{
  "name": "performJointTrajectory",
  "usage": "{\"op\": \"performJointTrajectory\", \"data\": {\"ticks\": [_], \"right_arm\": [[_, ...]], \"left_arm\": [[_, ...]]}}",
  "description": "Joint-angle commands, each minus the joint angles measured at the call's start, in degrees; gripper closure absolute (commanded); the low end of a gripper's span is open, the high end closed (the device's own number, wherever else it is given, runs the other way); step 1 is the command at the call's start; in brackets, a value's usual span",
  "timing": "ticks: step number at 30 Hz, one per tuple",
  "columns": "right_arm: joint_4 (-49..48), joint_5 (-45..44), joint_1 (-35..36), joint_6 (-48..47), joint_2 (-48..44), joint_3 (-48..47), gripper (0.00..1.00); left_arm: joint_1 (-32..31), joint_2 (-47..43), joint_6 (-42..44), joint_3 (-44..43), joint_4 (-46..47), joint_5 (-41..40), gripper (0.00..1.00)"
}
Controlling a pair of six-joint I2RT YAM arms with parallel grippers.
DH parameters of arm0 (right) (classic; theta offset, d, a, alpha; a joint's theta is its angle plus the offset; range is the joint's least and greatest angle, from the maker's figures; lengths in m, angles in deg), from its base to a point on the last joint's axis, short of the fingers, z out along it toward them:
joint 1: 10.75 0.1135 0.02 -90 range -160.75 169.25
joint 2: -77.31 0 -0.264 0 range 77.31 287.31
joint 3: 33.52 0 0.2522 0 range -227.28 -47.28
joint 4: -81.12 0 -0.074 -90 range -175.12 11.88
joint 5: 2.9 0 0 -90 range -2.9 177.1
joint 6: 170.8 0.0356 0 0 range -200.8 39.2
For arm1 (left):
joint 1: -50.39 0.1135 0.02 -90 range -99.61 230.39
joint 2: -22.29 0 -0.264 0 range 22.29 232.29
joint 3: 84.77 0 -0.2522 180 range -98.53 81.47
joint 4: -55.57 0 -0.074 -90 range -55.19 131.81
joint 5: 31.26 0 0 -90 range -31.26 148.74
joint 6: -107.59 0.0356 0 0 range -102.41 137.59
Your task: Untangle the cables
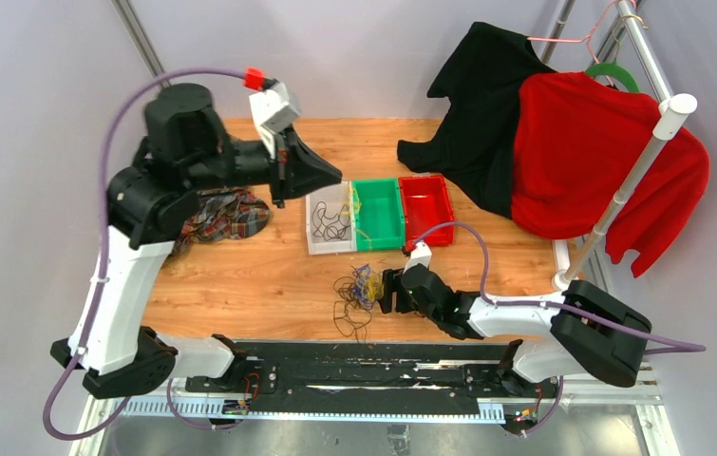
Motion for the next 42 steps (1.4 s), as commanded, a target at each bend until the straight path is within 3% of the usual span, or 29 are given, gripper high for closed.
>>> {"op": "performJointTrajectory", "data": {"ticks": [1, 11, 17, 25, 29, 37, 42], "right_arm": [[2.34, -1.75, 0.31, 0.86, -0.70, 0.89, 0.32], [18.78, -4.94, 0.35, -11.09, -22.04, -8.92, 0.20], [20.60, -0.10, 1.22, -17.97, -25.23, -18.41, 0.18], [14.12, 7.33, 5.95, -23.28, -16.13, -27.38, 0.18], [9.81, 5.59, 5.97, -23.10, -9.55, -28.61, 0.21], [4.10, 5.50, 5.00, -20.32, 2.19, -25.64, 0.34], [1.00, 5.02, 5.00, -16.67, 7.93, -19.34, 0.40]], "left_arm": [[0.25, 1.20, -0.49, -10.04, 0.06, -1.82, 1.00], [0.25, 0.64, 0.73, -10.10, 0.19, -2.41, 1.00], [0.25, 1.88, 1.33, -12.28, 0.24, -3.08, 1.00], [0.25, 2.03, 3.41, -13.27, 0.24, -5.24, 1.00], [0.25, 2.22, 4.96, -15.76, 0.25, -7.20, 1.00], [0.25, 1.01, 10.45, -22.76, 0.75, -15.59, 1.00], [0.25, -1.99, 14.58, -21.62, 7.15, -23.10, 1.00]]}}
